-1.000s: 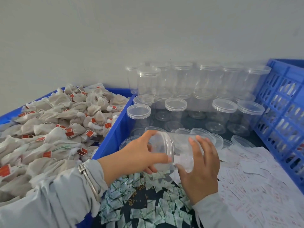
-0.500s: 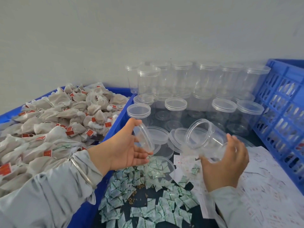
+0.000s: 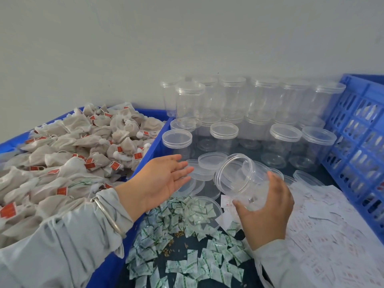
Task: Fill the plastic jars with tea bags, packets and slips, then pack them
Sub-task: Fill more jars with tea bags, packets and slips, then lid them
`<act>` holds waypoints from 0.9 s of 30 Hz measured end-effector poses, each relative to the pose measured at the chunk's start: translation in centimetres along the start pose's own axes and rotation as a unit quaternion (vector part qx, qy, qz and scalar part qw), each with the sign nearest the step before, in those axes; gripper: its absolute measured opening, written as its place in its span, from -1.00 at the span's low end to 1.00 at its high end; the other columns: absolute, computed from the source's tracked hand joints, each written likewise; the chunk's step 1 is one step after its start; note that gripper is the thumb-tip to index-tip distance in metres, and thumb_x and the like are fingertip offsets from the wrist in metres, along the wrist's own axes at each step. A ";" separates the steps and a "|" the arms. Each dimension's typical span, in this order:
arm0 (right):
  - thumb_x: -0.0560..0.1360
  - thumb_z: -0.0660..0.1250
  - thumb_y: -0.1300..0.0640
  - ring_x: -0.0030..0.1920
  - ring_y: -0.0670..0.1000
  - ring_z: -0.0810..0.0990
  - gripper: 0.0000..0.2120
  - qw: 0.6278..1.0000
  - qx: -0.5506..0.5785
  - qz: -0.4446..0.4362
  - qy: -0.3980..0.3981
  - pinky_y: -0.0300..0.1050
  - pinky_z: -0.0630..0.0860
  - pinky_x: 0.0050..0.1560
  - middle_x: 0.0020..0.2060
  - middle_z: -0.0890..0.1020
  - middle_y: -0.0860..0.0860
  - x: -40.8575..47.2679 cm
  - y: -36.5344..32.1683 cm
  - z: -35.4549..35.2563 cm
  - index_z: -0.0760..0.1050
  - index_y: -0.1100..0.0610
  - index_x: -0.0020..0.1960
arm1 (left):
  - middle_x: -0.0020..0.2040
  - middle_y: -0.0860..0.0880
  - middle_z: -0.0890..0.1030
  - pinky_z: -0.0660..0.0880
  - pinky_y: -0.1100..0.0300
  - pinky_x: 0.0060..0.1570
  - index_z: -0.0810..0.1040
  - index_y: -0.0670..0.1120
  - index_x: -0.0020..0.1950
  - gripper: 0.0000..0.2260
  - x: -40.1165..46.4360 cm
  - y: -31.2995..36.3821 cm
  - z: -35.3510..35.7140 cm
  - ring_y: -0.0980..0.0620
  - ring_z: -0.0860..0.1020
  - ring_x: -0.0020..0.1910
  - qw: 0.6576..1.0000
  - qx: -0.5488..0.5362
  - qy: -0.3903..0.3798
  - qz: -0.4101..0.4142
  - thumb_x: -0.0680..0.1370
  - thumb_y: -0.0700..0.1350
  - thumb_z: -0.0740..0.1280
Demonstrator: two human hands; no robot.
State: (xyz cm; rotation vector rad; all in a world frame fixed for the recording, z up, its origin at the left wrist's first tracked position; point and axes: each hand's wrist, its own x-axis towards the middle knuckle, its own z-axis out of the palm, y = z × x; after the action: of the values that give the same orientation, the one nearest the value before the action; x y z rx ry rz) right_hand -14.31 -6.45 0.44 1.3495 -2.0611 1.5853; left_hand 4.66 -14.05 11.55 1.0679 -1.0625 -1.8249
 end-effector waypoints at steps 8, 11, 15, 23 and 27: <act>0.08 0.67 0.13 0.28 0.02 0.23 -0.03 0.998 0.029 0.014 -0.052 0.03 0.19 0.29 0.30 0.39 0.18 -0.5 -1.3 -0.5 0.32 0.20 0.40 | 0.15 -0.08 0.54 0.57 0.19 -0.09 0.42 -0.16 0.29 -0.63 0.4 1.7 -1.3 0.01 0.59 0.07 0.990 0.043 0.072 0.111 0.55 -0.44 0.12; 0.06 0.68 0.11 0.27 0.00 0.25 -0.01 0.996 0.037 -0.003 -0.079 0.06 0.24 0.27 0.28 0.41 0.16 -1.0 -2.1 -0.6 0.31 0.19 0.40 | 0.06 -0.05 0.57 0.57 0.21 -0.09 0.49 -0.10 0.10 -0.70 1.0 3.9 -3.6 0.04 0.60 -0.02 0.968 0.075 0.143 0.193 0.55 -0.44 0.13; 0.06 0.68 0.05 0.25 -0.08 0.27 -0.01 0.989 0.065 -0.025 -0.132 0.01 0.23 0.27 0.24 0.40 0.02 -2.1 -3.3 -0.4 0.31 0.15 0.40 | -0.02 0.05 0.59 0.52 0.24 -0.14 0.51 0.00 0.00 -0.67 2.1 5.9 -8.4 0.14 0.59 -0.08 0.918 0.191 0.250 0.242 0.53 -0.42 0.14; 0.05 0.51 -0.29 0.25 -0.19 0.40 -0.06 0.937 0.215 0.022 -0.275 -0.05 0.46 0.23 0.20 0.39 -0.30 -3.7 -6.3 -0.9 0.25 -0.24 0.36 | 0.27 -0.05 0.51 0.43 0.11 0.13 0.48 -0.04 0.31 -0.59 3.2 4.8 -14.0 -0.03 0.48 0.20 0.769 0.572 0.254 0.130 0.52 -0.32 0.13; 0.04 0.52 -0.32 0.19 -0.22 0.46 -0.18 0.911 0.250 0.031 -0.326 -0.07 0.50 0.17 0.14 0.43 -0.34 -5.2 -8.5 -0.5 0.21 -0.47 0.21 | 0.27 -0.08 0.51 0.46 0.07 0.10 0.43 -0.04 0.32 -0.68 3.4 3.6 -14.4 -0.10 0.49 0.20 0.637 0.743 0.203 0.032 0.56 -0.13 0.23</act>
State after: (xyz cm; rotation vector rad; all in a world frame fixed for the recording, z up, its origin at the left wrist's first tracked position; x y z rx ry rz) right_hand -5.17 -3.34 2.85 2.2769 -2.0983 1.9772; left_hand 17.19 -22.35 9.47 2.0818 -2.2470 -0.1500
